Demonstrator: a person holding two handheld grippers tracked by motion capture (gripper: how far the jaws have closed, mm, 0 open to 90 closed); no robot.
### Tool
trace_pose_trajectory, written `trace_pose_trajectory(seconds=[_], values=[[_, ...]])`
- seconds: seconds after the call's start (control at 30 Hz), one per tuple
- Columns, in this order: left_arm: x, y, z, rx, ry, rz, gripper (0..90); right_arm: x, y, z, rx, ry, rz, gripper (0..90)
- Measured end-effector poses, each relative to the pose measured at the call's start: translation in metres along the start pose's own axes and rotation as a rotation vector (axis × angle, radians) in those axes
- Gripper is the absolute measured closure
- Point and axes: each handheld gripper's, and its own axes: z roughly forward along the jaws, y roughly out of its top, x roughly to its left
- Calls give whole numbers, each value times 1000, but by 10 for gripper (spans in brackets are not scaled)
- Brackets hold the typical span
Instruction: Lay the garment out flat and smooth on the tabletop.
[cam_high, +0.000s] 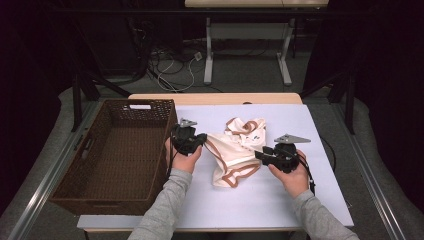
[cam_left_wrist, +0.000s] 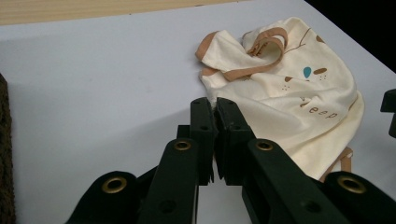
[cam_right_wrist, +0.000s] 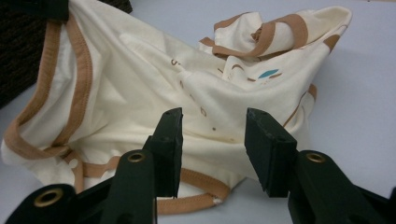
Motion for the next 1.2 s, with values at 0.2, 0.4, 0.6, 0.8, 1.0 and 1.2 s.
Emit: trace_pose_trajectory(seconds=[0.2,0.4,0.6,0.8,1.0,1.2], values=[[0,0,-1,-3,6,-1,866,4,-13,-4,6,3,11,568],[1,0,-2,-8,13,-6,865,3,-23,-4,58,8,31,621],[2,0,-3,-11,14,-10,866,1,-28,5,100,-13,31,633],[2,0,-3,-8,16,-9,866,0,-32,19,127,-43,24,633],[2,-2,-3,-5,18,-8,865,2,-36,26,143,-76,-12,676],[3,-2,-3,-6,19,-11,865,3,-36,28,140,-72,-29,840]])
